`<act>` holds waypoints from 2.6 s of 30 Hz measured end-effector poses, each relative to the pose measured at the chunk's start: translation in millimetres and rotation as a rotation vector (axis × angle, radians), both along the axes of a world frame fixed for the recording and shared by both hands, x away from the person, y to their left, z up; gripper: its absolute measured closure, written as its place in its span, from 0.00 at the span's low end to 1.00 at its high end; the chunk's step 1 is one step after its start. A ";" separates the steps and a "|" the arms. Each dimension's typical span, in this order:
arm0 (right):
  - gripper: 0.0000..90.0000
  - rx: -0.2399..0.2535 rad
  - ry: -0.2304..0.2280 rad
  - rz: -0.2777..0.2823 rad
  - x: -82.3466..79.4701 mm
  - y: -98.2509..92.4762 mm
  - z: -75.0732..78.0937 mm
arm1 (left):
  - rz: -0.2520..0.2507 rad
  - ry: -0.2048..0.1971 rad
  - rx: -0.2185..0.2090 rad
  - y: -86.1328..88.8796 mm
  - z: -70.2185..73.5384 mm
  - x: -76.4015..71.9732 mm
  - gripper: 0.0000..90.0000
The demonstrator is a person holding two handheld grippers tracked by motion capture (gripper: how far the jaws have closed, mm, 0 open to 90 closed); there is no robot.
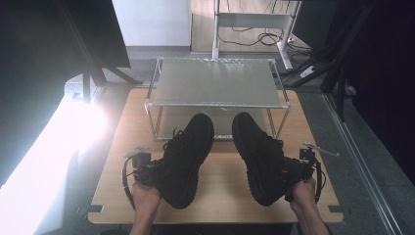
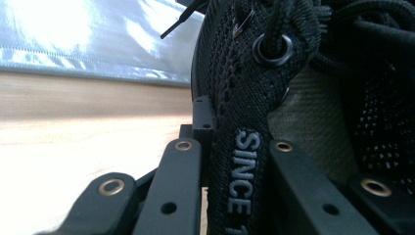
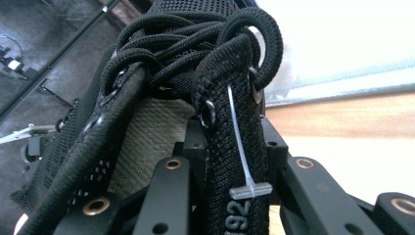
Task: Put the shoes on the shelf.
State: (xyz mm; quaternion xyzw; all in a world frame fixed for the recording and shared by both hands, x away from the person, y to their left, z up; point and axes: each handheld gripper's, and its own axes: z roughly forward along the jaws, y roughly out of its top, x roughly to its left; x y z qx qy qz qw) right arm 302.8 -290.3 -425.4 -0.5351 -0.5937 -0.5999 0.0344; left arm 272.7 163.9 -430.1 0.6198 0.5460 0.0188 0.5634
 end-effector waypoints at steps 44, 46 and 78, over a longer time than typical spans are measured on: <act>0.81 0.071 -0.056 -0.042 64.9 39.4 80.6 | 0.095 -0.065 -0.100 -13.7 70.6 71.0 0.90; 0.81 0.058 -0.059 -0.050 68.7 41.6 83.4 | 0.103 -0.064 -0.107 -13.9 73.6 75.7 0.90; 0.80 0.088 0.031 -0.176 143.9 57.6 101.6 | 0.235 0.030 -0.091 -27.4 110.7 155.1 0.90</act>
